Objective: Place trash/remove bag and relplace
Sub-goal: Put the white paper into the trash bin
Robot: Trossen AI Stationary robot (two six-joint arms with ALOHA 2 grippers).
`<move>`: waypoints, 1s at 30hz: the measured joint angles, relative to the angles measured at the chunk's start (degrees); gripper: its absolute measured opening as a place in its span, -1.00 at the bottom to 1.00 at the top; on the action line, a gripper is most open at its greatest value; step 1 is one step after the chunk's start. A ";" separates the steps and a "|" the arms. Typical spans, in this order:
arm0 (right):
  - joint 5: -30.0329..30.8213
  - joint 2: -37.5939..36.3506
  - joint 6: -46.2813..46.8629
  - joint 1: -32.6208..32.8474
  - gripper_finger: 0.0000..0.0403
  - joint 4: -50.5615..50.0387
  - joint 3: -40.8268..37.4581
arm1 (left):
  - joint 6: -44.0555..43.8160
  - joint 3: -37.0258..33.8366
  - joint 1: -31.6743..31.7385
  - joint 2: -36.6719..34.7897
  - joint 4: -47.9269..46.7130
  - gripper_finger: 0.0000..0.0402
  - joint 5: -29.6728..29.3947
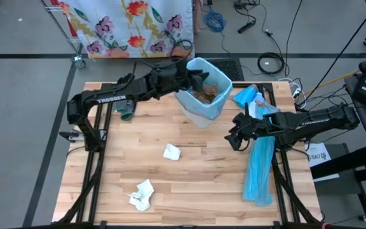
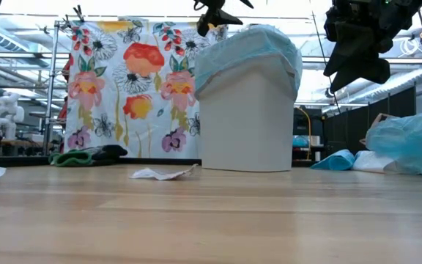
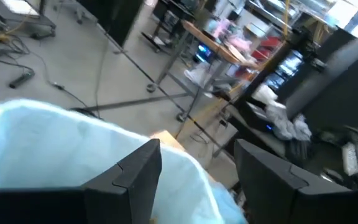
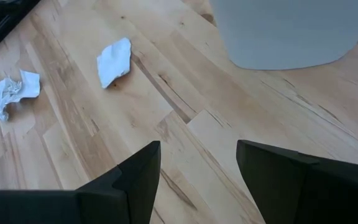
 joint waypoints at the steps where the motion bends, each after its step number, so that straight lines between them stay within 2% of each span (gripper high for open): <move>1: 0.00 0.00 0.00 0.00 0.01 0.00 0.00 | -0.94 0.00 -0.34 0.00 -0.33 0.02 1.79; 5: 0.00 0.01 0.00 0.00 0.01 0.02 0.00 | -4.13 0.00 -1.17 -0.60 -0.78 0.02 6.92; 9: 0.00 0.00 0.00 -0.01 0.01 -0.01 0.00 | -4.26 -0.02 -1.63 -4.16 -7.10 0.02 7.13; 16: 0.00 0.00 0.00 0.01 0.01 0.02 0.00 | -7.17 0.00 -4.26 -14.45 -31.44 0.02 5.94; 22: 0.00 0.00 0.00 -0.01 0.01 0.02 0.00 | -13.90 -0.17 -13.99 -18.69 -53.89 0.02 -1.39; 25: 0.00 0.00 0.00 0.01 0.01 0.02 0.00 | -20.13 -3.82 -19.41 -18.57 -58.66 0.02 -3.32; 30: 0.00 0.02 0.00 0.01 0.01 0.00 0.00 | -30.02 -14.48 -25.54 -17.77 -56.19 0.02 -2.58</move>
